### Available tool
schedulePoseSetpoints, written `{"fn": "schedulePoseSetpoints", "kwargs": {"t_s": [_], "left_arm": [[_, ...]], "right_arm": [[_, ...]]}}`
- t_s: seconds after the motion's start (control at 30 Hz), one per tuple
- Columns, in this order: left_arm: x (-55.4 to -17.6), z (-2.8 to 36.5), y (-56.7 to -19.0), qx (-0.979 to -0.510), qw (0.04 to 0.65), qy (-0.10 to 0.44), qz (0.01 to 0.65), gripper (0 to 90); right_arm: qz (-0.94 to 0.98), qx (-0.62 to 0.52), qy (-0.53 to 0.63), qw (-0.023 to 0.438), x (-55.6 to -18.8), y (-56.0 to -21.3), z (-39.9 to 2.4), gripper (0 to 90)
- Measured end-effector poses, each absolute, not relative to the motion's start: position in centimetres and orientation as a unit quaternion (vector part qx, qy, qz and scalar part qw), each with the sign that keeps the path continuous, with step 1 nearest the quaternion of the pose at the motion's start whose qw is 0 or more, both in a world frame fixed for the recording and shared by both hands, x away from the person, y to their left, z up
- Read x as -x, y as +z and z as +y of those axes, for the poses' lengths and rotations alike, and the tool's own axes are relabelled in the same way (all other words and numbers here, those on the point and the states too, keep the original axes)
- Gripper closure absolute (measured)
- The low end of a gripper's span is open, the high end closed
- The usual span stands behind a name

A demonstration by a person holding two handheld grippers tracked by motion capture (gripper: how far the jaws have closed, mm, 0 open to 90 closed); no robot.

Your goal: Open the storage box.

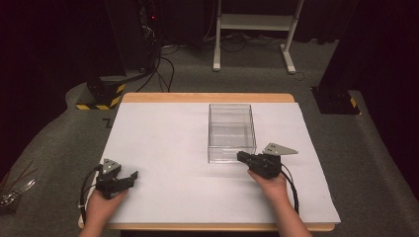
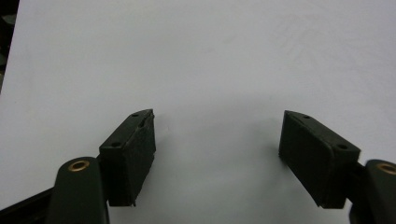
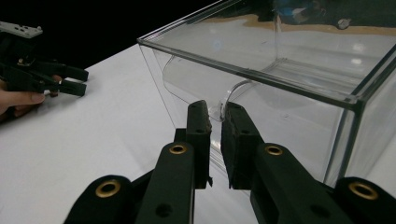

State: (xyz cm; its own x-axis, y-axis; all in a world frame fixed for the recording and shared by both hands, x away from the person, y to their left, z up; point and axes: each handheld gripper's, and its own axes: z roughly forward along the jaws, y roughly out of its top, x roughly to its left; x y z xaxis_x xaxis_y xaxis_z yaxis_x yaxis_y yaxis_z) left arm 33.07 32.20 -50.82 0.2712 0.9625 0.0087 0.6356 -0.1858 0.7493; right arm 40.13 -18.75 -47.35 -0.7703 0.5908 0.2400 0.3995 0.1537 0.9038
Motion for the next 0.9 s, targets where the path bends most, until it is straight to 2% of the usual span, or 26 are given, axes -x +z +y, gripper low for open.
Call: {"fn": "schedulePoseSetpoints", "kwargs": {"t_s": [0.9], "left_arm": [[-33.1, 32.2, -50.8, -0.728, 0.325, 0.25, 0.549, 27.4]], "right_arm": [[0.76, -0.312, 0.566, 0.074, -37.4, -47.4, -19.4, 84.4]]}}
